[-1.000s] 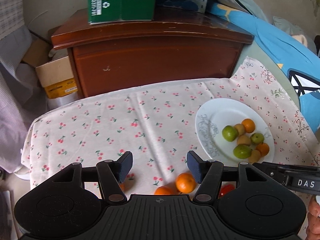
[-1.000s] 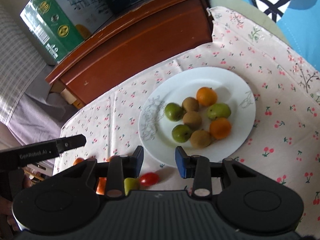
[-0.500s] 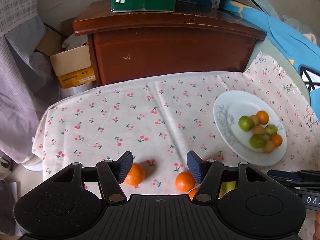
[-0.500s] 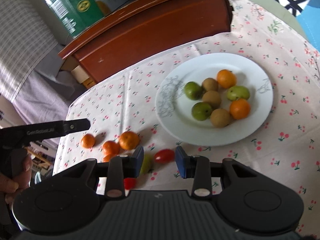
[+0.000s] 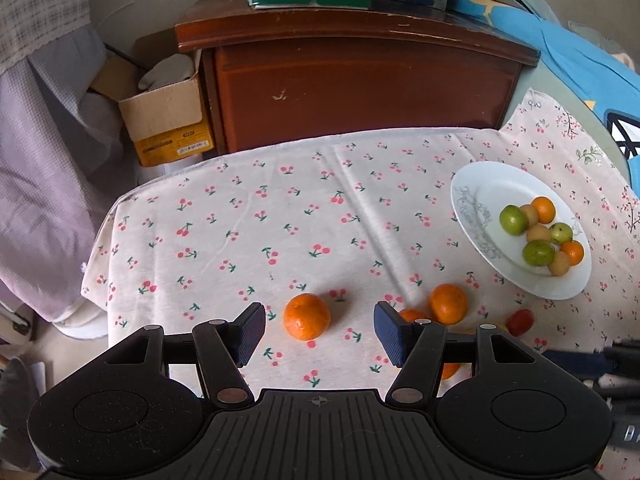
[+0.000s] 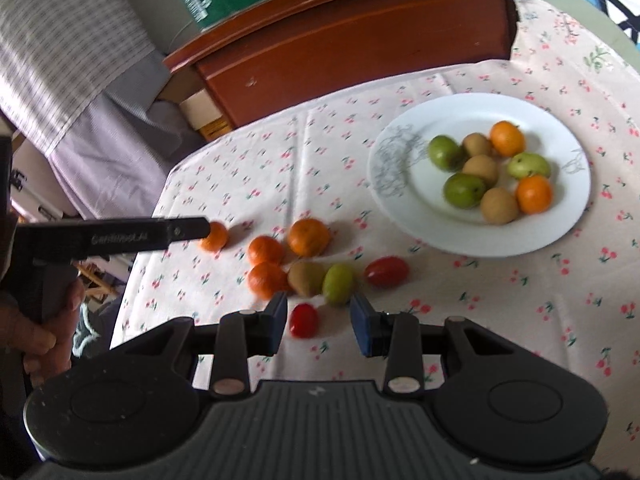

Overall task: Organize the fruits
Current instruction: 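Grasp an orange with the left tool while the right tool grasps a red cherry tomato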

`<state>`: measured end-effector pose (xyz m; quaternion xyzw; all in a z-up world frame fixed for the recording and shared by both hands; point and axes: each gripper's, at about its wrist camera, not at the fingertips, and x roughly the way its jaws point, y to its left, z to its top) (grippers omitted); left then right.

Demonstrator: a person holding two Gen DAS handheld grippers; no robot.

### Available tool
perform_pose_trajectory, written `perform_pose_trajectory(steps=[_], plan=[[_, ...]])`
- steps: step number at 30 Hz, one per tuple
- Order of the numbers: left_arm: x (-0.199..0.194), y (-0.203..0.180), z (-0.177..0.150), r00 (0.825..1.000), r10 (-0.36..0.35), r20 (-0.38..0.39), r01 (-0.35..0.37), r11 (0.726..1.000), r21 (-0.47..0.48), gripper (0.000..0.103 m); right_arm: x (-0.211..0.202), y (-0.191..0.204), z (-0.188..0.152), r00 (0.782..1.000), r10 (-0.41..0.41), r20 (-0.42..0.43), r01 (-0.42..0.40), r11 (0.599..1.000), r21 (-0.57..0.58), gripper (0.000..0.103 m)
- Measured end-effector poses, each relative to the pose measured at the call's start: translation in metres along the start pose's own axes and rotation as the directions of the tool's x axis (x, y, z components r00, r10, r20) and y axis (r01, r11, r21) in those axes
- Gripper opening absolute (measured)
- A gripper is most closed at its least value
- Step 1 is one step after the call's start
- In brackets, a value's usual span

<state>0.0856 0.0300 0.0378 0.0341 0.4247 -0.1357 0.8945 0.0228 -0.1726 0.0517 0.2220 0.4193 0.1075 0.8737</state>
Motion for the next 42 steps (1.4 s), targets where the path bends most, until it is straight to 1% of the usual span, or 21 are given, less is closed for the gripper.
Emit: perform_pose_trajectory(steps=[9, 14, 19, 22, 26, 28, 31, 32, 34, 35, 36, 37, 38, 42], plan=[[0.01, 0.012, -0.005, 1.0, 0.004, 0.028, -0.004, 1.0, -0.011, 0.06, 0.017, 0.016, -0.018, 1.0, 0.0, -0.03, -0.001, 1.0, -0.025, 0.036], [0.018, 0.015, -0.007, 0.999, 0.008, 0.041, -0.008, 1.0, -0.011, 0.06, 0.026, 0.021, -0.02, 0.999, -0.035, -0.026, 0.034, 0.998, -0.056, 0.036], [0.028, 0.014, -0.009, 0.999, 0.012, 0.033, -0.012, 1.0, -0.01, 0.06, 0.03, 0.022, -0.022, 0.998, -0.064, -0.007, 0.063, 0.994, -0.084, 0.035], [0.035, 0.014, -0.01, 0.999, 0.02, 0.025, -0.02, 1.0, -0.006, 0.06, 0.033, 0.024, -0.022, 0.998, -0.069, 0.001, 0.069, 0.992, -0.102, 0.033], [0.043, 0.014, -0.012, 0.999, 0.027, 0.018, -0.027, 1.0, -0.015, 0.058, 0.036, 0.026, -0.023, 0.996, -0.086, 0.013, 0.087, 0.988, -0.127, 0.027], [0.045, 0.014, -0.013, 1.0, 0.02, 0.014, -0.02, 1.0, -0.017, 0.058, 0.036, 0.027, -0.023, 0.996, -0.085, 0.013, 0.086, 0.987, -0.134, 0.023], [0.047, 0.011, -0.014, 1.0, 0.014, 0.015, -0.014, 1.0, -0.005, 0.056, 0.037, 0.026, -0.024, 0.996, -0.086, 0.016, 0.088, 0.986, -0.14, 0.02], [0.047, 0.01, -0.014, 1.0, 0.015, 0.015, -0.015, 1.0, 0.001, 0.051, 0.037, 0.026, -0.023, 0.996, -0.085, 0.016, 0.086, 0.986, -0.14, 0.02], [0.048, 0.008, -0.015, 1.0, 0.024, 0.018, -0.024, 1.0, 0.019, 0.045, 0.036, 0.026, -0.023, 0.996, -0.082, 0.016, 0.084, 0.986, -0.141, 0.019], [0.048, 0.007, -0.015, 1.0, 0.022, 0.021, -0.023, 0.999, 0.026, 0.04, 0.036, 0.025, -0.024, 0.997, -0.081, 0.017, 0.083, 0.986, -0.144, 0.019], [0.048, 0.006, -0.015, 1.0, 0.018, 0.024, -0.019, 0.999, 0.034, 0.037, 0.036, 0.026, -0.024, 0.997, -0.081, 0.018, 0.082, 0.986, -0.146, 0.019], [0.047, 0.006, -0.015, 1.0, 0.009, 0.025, -0.01, 0.999, 0.038, 0.031, 0.036, 0.026, -0.024, 0.997, -0.08, 0.019, 0.082, 0.985, -0.15, 0.019], [0.047, 0.005, -0.015, 1.0, 0.002, 0.022, -0.003, 0.999, 0.037, 0.029, 0.036, 0.026, -0.024, 0.997, -0.079, 0.019, 0.081, 0.985, -0.153, 0.019], [0.045, 0.002, -0.016, 1.0, 0.015, 0.023, -0.016, 0.999, 0.052, 0.029, 0.036, 0.025, -0.024, 0.997, -0.07, 0.016, 0.072, 0.986, -0.15, 0.019]])
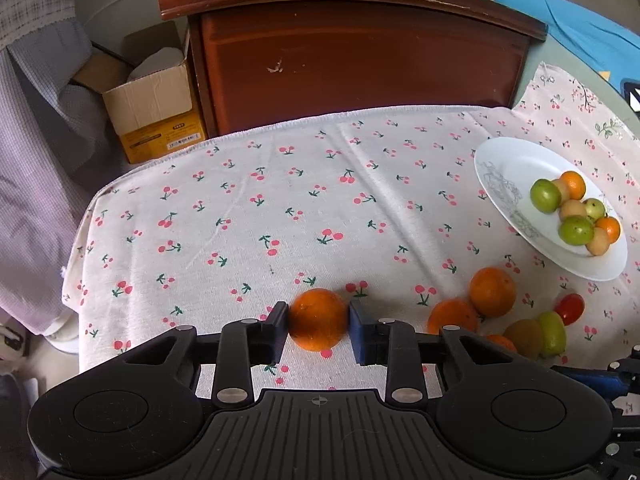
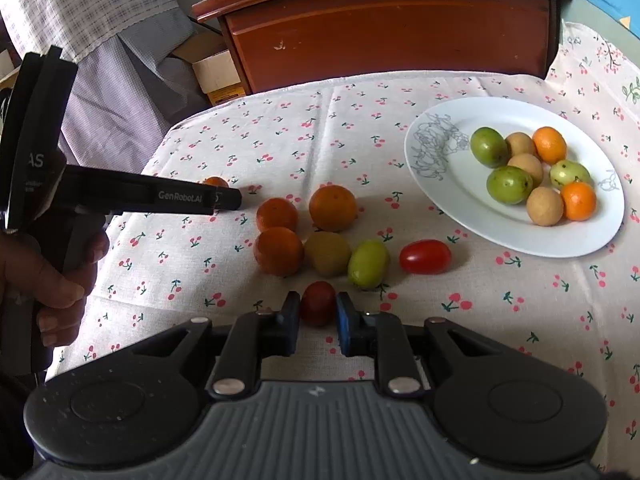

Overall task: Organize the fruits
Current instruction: 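Grasp an orange with the left tool while the right tool grasps a red cherry tomato, then carry the orange and tomato onto the white plate and open both tools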

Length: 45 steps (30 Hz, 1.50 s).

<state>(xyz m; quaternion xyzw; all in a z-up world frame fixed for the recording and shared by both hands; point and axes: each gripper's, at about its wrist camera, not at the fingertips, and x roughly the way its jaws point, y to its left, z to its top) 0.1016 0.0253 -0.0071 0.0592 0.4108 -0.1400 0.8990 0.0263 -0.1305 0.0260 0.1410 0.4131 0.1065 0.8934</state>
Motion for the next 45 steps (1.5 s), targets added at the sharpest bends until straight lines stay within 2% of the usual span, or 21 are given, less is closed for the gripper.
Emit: perform_pose_trajectory(steps=[8, 24, 28, 34, 45], plan=[[-0.011, 0.004, 0.003, 1.0, 0.015, 0.002, -0.015, 0.999, -0.048, 0.029, -0.003, -0.004, 0.002, 1.0, 0.026, -0.001, -0.026, 0.999, 0.025, 0.019], [-0.041, -0.016, 0.013, 0.995, -0.021, 0.101, 0.027, 0.998, -0.058, 0.029, -0.025, -0.009, 0.017, 0.996, 0.047, 0.072, -0.05, 0.998, 0.042, 0.019], [-0.045, -0.026, 0.02, 0.991, -0.029, 0.13, 0.035, 0.998, -0.045, 0.029, -0.036, -0.014, 0.027, 0.992, 0.033, 0.119, -0.039, 0.998, 0.047, 0.019], [-0.049, -0.043, 0.034, 0.984, -0.074, 0.162, 0.084, 0.995, -0.05, 0.029, -0.053, -0.032, 0.044, 0.983, 0.007, 0.181, -0.024, 0.996, 0.088, 0.019], [-0.042, -0.081, 0.053, 0.973, -0.157, 0.169, 0.165, 0.986, -0.035, 0.029, -0.078, -0.075, 0.075, 0.96, -0.072, 0.269, 0.028, 0.986, 0.161, 0.019]])
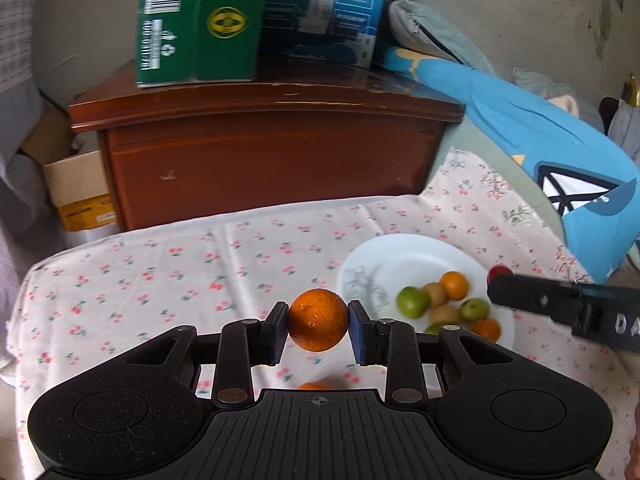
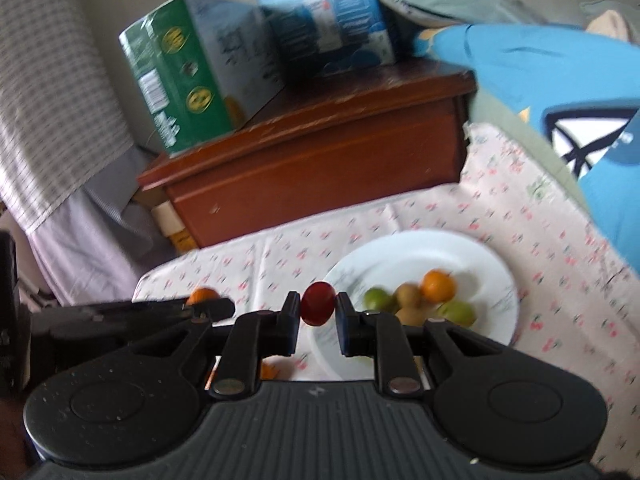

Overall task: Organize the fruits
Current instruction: 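Carry the orange and tomato onto the white plate and open both tools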

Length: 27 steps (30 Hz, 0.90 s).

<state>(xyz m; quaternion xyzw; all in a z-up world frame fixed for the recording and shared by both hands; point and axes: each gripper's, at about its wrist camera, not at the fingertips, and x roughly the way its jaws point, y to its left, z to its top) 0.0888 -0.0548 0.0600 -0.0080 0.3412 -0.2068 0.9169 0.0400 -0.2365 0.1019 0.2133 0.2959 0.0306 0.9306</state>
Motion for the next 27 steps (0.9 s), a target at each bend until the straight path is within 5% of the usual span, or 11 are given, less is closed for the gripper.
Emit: perform_pose_trajectory(steps=[13, 27], plan=[[0.038, -0.028, 0.001, 0.998, -0.046, -0.048, 0.045, 0.999, -0.014, 0.029, 0.024, -0.063, 0.023, 0.999, -0.045, -0.026, 0.049, 0.985, 0.166, 0.019], [0.069, -0.043, -0.009, 0.989, -0.105, -0.103, 0.104, 0.994, -0.01, 0.029, 0.058, -0.073, 0.012, 0.992, -0.069, -0.104, 0.086, 0.982, 0.168, 0.019]])
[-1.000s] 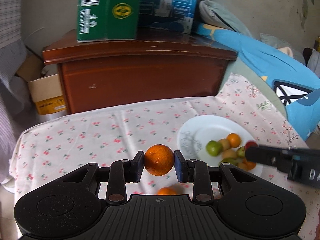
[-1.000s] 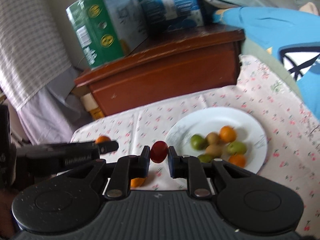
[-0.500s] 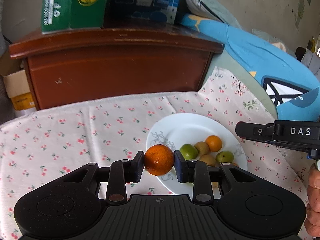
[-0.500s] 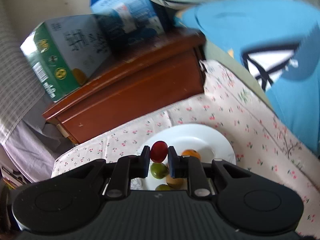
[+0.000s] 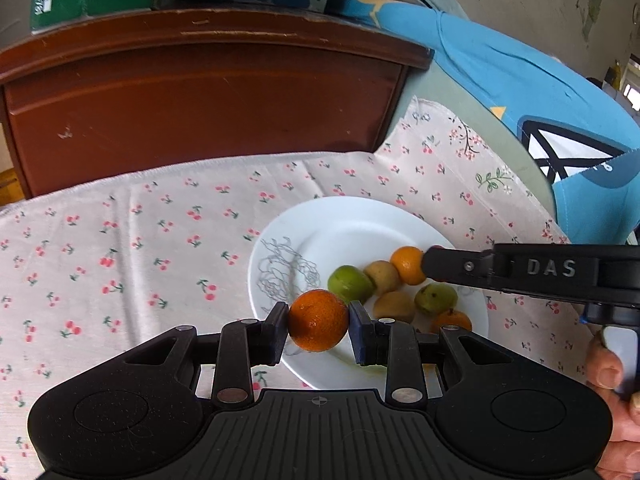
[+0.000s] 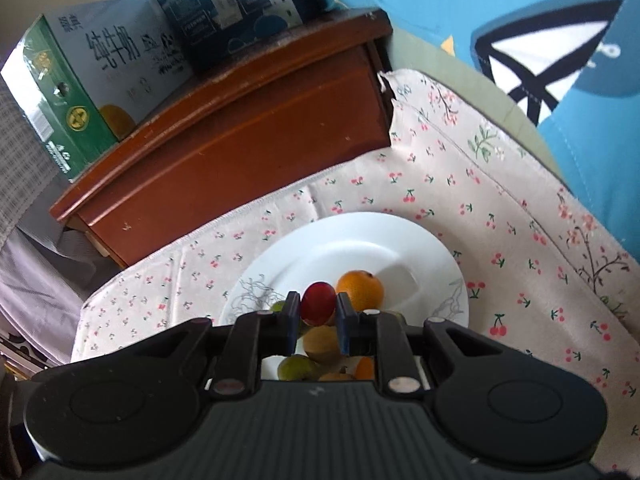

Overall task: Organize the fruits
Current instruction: 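Carry the orange and tomato onto the white plate and open both tools, then move both tools back to the remaining fruit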

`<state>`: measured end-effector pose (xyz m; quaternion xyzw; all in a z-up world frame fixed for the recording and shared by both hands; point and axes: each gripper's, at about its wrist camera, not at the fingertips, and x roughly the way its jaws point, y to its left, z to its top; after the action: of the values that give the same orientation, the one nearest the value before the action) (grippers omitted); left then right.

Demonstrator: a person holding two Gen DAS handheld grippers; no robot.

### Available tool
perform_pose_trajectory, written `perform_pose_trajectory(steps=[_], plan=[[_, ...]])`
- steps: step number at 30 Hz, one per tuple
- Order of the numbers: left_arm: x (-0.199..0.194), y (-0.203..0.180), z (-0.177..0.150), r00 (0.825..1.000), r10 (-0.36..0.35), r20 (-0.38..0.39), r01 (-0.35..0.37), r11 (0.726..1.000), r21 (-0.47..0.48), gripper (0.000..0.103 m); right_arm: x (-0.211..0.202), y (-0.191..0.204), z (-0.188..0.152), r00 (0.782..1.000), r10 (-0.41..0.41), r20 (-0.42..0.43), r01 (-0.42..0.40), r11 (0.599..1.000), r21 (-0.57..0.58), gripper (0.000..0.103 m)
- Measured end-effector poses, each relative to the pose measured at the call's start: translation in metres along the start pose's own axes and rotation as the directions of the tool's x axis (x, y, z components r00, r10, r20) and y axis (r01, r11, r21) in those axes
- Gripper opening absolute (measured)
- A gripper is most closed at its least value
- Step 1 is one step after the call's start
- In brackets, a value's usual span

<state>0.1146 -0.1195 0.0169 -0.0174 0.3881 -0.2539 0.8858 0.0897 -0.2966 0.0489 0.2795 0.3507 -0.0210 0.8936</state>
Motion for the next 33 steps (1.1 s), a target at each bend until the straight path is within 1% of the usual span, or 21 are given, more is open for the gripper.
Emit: perform_pose_trajectory(steps=[4, 5, 6, 7, 8, 10, 14, 18, 21, 25, 28, 33], plan=[[0.0, -0.003, 0.002, 1.0, -0.008, 0.006, 0.008, 1.0, 0.001, 0.032, 0.005, -0.004, 0.002, 1.0, -0.007, 0.007, 0.007, 1.0, 0.024, 0.023], [-0.001, -0.003, 0.004, 1.0, -0.012, 0.006, 0.012, 1.0, -0.004, 0.039, 0.004, -0.004, 0.003, 1.0, -0.009, 0.011, 0.009, 0.999, 0.031, 0.023], [-0.003, -0.003, 0.006, 1.0, -0.012, 0.012, 0.012, 1.0, -0.012, 0.044, 0.004, -0.005, 0.004, 1.0, -0.01, 0.014, 0.01, 0.999, 0.039, 0.023], [-0.007, -0.003, 0.008, 1.0, -0.009, 0.027, 0.009, 1.0, -0.018, 0.052, 0.003, -0.006, 0.006, 1.0, -0.01, 0.019, 0.009, 0.999, 0.05, 0.023], [-0.011, -0.003, 0.01, 0.999, -0.004, 0.044, 0.005, 1.0, -0.018, 0.055, 0.001, -0.007, 0.007, 1.0, -0.004, 0.022, 0.002, 0.998, 0.062, 0.023], [-0.018, -0.004, 0.015, 0.998, 0.011, 0.064, -0.011, 1.0, -0.008, 0.059, -0.004, -0.008, 0.01, 0.999, 0.009, 0.033, -0.012, 0.997, 0.076, 0.024], [-0.032, 0.0, 0.023, 0.996, 0.049, 0.071, -0.048, 0.999, -0.016, 0.071, -0.013, -0.006, 0.016, 0.998, 0.022, 0.061, -0.027, 0.997, 0.078, 0.029], [-0.044, 0.006, 0.024, 0.997, 0.063, 0.046, -0.063, 0.998, -0.012, 0.073, -0.018, -0.001, 0.017, 0.998, 0.033, 0.06, -0.037, 0.997, 0.062, 0.031], [-0.056, 0.011, 0.02, 0.994, 0.101, 0.05, -0.102, 0.995, 0.013, 0.073, -0.022, 0.003, 0.013, 0.998, 0.032, 0.052, -0.034, 0.999, 0.042, 0.031], [-0.073, 0.021, 0.015, 0.99, 0.128, 0.052, -0.129, 0.992, 0.003, 0.073, -0.028, 0.01, 0.008, 0.998, 0.044, 0.045, -0.045, 0.999, 0.024, 0.032], [-0.084, 0.028, 0.009, 0.984, 0.171, 0.059, -0.171, 0.985, -0.002, 0.073, -0.034, 0.018, 0.003, 0.997, 0.052, 0.049, -0.053, 0.999, 0.004, 0.032], [-0.1, 0.038, 0.0, 0.983, 0.176, 0.058, -0.175, 0.984, -0.034, 0.073, -0.04, 0.029, -0.009, 0.997, 0.068, 0.038, -0.067, 0.997, -0.034, 0.032]])
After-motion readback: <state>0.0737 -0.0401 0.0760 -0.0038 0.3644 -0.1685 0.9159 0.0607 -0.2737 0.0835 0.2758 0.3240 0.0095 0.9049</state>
